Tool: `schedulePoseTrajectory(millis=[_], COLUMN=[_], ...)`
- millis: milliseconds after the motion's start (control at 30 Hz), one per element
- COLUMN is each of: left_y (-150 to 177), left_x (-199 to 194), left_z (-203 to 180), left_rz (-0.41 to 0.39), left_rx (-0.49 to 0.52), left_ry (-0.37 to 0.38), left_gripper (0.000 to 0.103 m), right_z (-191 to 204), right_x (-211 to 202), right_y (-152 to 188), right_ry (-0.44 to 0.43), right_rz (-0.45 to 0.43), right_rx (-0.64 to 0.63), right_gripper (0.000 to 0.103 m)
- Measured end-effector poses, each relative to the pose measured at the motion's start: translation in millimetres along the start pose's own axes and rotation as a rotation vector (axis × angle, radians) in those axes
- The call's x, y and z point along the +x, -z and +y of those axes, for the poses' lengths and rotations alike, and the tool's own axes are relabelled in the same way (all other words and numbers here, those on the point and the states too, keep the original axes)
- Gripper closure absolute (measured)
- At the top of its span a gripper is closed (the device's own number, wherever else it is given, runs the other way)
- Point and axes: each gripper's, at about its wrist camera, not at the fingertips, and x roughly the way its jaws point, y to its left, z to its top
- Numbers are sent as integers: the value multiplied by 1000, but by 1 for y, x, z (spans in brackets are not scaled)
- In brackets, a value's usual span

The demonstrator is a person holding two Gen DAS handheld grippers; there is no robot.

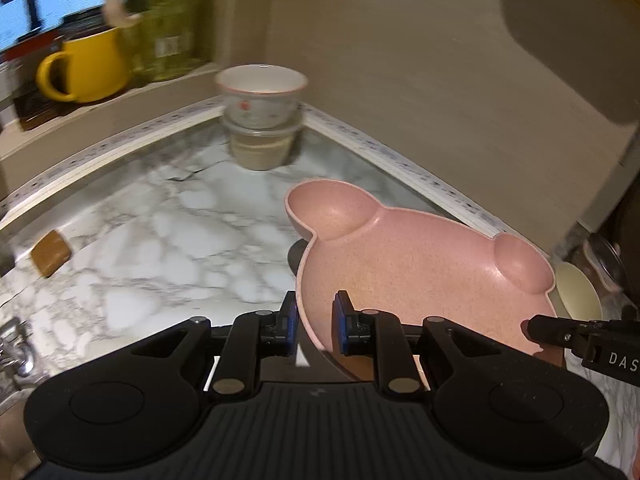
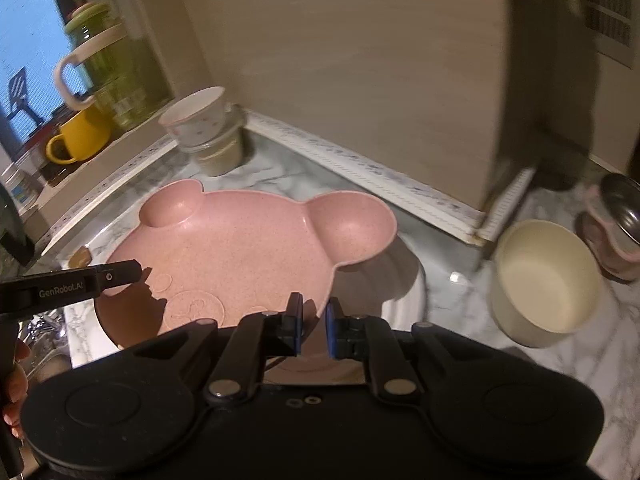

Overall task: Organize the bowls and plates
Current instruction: 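Carry the pink bear plate onto the stacked white plates and lower it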

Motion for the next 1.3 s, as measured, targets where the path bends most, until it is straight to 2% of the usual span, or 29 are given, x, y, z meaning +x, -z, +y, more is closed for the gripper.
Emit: schedulePoseTrajectory(millis=[333, 633, 833, 1067, 1300], left_y=[15, 19, 18, 21, 21], left_x=[22, 42, 50, 55, 56], left_z=[-41, -49, -47, -41, -41], left_rz=[18, 48, 70, 93, 83], left_rx=[132, 149, 149, 150, 185], left_ry=[7, -3, 0, 4, -18], left_gripper=[85, 85, 85, 84, 84], right_z=[-36, -49, -45, -41, -35], right_x=[5, 19, 24, 32, 37], right_y=[13, 17, 18, 19, 18], right_ry=[31, 21, 24, 58, 86], right_rz=[9, 4, 30, 36, 23], right_rx=[41, 28, 10, -9, -45], right_gripper=[91, 91, 91, 91, 92])
